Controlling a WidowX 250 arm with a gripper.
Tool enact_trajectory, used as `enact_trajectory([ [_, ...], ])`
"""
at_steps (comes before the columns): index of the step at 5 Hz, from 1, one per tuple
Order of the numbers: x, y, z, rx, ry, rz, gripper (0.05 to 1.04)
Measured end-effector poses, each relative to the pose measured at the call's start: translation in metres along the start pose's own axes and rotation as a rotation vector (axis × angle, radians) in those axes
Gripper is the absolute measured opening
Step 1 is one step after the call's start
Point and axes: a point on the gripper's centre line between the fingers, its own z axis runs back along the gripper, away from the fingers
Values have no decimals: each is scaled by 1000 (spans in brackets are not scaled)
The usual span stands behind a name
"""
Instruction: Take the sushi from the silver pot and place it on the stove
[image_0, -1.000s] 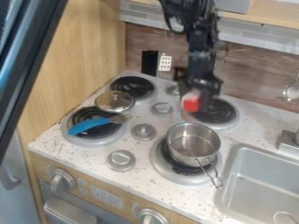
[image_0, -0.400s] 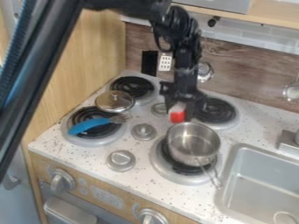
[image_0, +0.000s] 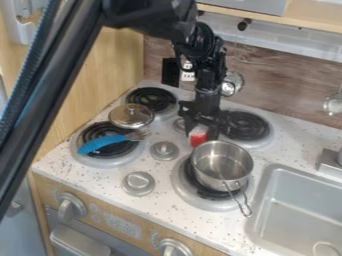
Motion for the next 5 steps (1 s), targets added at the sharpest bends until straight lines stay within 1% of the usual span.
enact_trajectory([
  [1, 2, 1, -3, 14, -14, 15, 677],
  [2, 5, 2, -3, 16, -34, 15, 973],
  [3, 1, -1, -2, 4, -3, -4, 1015],
  [4, 0, -4, 6, -15, 27, -24, 1001],
  [5, -6, -7, 12, -34, 38, -39, 999],
])
